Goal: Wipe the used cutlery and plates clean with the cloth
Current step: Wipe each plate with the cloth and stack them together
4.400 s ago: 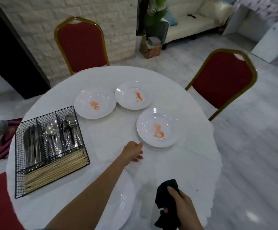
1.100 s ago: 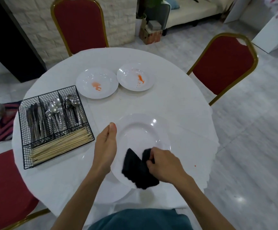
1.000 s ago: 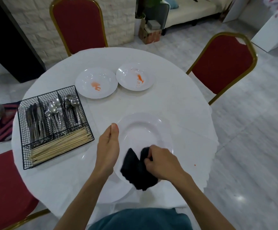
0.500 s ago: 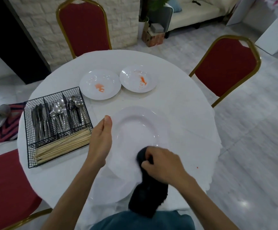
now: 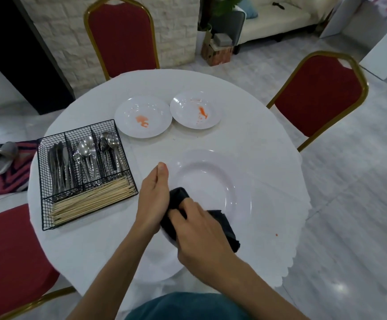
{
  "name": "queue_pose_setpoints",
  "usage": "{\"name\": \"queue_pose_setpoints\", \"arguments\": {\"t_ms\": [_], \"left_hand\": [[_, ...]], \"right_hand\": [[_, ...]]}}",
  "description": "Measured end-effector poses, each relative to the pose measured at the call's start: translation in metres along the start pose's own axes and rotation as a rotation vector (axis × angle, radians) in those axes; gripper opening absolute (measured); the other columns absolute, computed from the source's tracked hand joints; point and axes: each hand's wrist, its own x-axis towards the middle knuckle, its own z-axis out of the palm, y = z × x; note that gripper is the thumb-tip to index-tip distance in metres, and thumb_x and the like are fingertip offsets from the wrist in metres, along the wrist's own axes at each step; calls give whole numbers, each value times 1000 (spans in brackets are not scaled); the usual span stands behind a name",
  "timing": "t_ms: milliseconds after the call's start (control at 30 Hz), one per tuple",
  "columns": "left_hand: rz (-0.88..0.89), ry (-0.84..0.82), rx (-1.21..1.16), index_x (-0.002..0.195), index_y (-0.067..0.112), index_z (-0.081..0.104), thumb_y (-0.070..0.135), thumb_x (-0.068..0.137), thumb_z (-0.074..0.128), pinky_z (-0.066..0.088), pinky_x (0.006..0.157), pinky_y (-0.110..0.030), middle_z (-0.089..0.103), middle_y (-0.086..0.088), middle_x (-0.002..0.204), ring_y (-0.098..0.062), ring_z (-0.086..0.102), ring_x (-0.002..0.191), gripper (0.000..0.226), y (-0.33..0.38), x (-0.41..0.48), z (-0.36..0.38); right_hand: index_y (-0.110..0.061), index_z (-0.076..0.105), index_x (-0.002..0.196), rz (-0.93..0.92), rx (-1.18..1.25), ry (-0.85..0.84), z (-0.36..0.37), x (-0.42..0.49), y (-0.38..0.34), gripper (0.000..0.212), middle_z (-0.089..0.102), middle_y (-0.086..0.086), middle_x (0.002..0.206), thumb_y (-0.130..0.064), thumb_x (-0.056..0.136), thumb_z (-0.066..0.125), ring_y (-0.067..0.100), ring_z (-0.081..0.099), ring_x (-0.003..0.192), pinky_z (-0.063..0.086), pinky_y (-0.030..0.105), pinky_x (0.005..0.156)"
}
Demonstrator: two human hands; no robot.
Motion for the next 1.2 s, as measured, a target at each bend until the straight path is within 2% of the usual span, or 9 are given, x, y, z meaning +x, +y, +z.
{"name": "queue_pose_setpoints", "arguments": {"t_ms": [133,233,300,467,667,900,1000,1100,1200], "left_hand": [[23,9,58,71,21,35,45,106,35,30,65,-34,36,14,57,-9,32,60,43,5,-12,5],[10,38,18,76,14,37,45,106,34,28,65,-31,34,10,66,-8,30,63,43,7,-9,0],[-14,60,-7,81,10,44,45,106,35,32,68,-30,40,2,76,-9,36,71,44,5,-2,-3],[-78,54,-63,84,1,50,46,106,36,40,72,-35,50,-3,75,-15,48,73,52,-7,-3,0],[10,18,48,72,18,36,45,107,33,32,66,-33,40,14,59,-4,35,57,44,-4,-16,1],[-54,26,12,76,10,47,45,106,37,38,71,-33,47,0,72,-14,44,71,48,-13,-1,-6],[-34,27,19,72,16,43,45,106,36,35,67,-29,42,13,68,-7,39,64,46,-7,3,-8],[-8,25,66,65,25,40,45,106,36,36,65,-34,45,17,53,-9,41,60,46,-1,-3,-2],[-13,17,62,65,25,34,44,107,34,31,64,-35,41,16,52,-7,35,57,46,-2,-11,1]], "right_hand": [[-10,57,123,163,-152,68,-2,29,33,29,51,12,127,-16,94,55,32,51,111,42,38,86],[-11,43,145,295,-209,25,-8,34,48,61,33,16,153,-4,87,58,37,38,134,34,43,106],[-16,34,153,229,-151,-46,-4,25,35,74,22,10,161,-10,85,62,31,24,147,24,42,115],[-7,51,143,21,-150,-83,13,6,3,69,44,10,153,-16,75,64,31,33,147,31,53,117],[-9,3,160,333,-262,-235,8,32,43,79,-4,12,169,-19,96,49,34,-10,155,-3,54,123],[-17,30,153,49,63,-135,12,-4,-5,59,28,-1,164,-18,96,41,19,7,156,3,42,126],[-17,39,144,19,135,-91,12,-10,-6,45,47,-4,152,-16,99,44,16,23,149,8,34,122],[-21,36,143,43,57,-62,6,9,11,46,51,-7,148,-26,98,47,15,25,148,18,47,121],[-18,28,148,152,-74,-57,1,28,41,57,45,-4,153,-16,94,49,22,15,153,9,54,123]]}}
